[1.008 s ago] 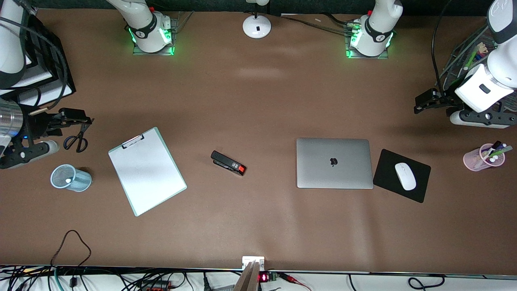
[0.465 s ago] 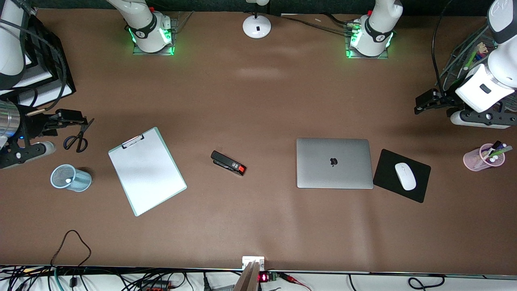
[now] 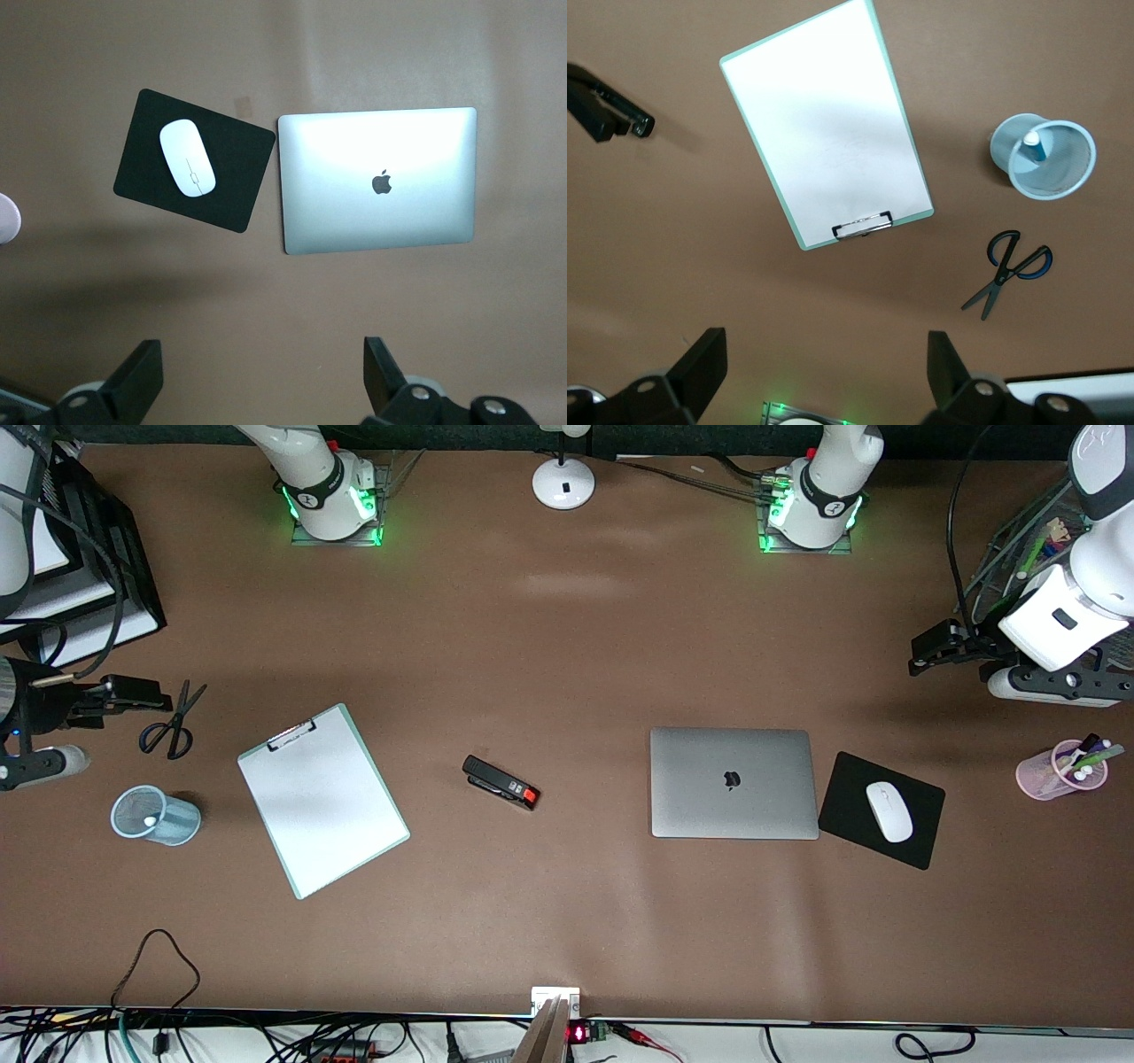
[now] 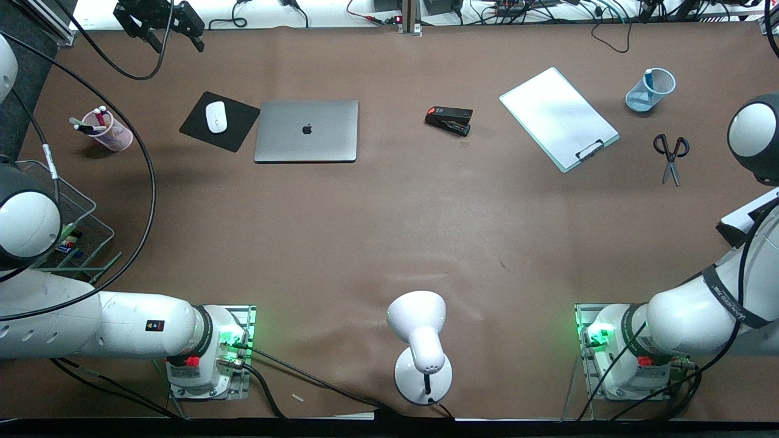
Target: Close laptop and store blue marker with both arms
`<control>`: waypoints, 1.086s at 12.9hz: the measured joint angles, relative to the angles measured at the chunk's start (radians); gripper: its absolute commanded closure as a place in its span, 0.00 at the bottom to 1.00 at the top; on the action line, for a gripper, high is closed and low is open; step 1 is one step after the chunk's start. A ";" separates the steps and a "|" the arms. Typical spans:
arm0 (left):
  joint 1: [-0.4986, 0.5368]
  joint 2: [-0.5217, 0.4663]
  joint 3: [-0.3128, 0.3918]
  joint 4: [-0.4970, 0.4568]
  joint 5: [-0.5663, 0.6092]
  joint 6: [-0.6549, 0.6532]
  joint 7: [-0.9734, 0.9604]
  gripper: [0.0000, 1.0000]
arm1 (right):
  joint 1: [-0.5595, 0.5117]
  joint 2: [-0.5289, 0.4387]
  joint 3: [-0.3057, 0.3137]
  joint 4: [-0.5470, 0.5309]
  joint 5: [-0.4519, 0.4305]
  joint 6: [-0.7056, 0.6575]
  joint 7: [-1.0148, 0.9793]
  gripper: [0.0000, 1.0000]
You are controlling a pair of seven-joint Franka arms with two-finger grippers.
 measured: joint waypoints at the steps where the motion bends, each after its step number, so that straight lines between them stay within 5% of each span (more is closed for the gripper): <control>1: 0.000 0.000 0.000 0.000 0.000 0.000 0.000 0.00 | -0.001 -0.007 -0.008 0.009 -0.001 0.009 0.016 0.00; 14: 0.000 0.016 -0.001 0.023 0.000 0.000 0.007 0.00 | -0.004 -0.073 -0.011 0.027 -0.040 0.087 0.169 0.00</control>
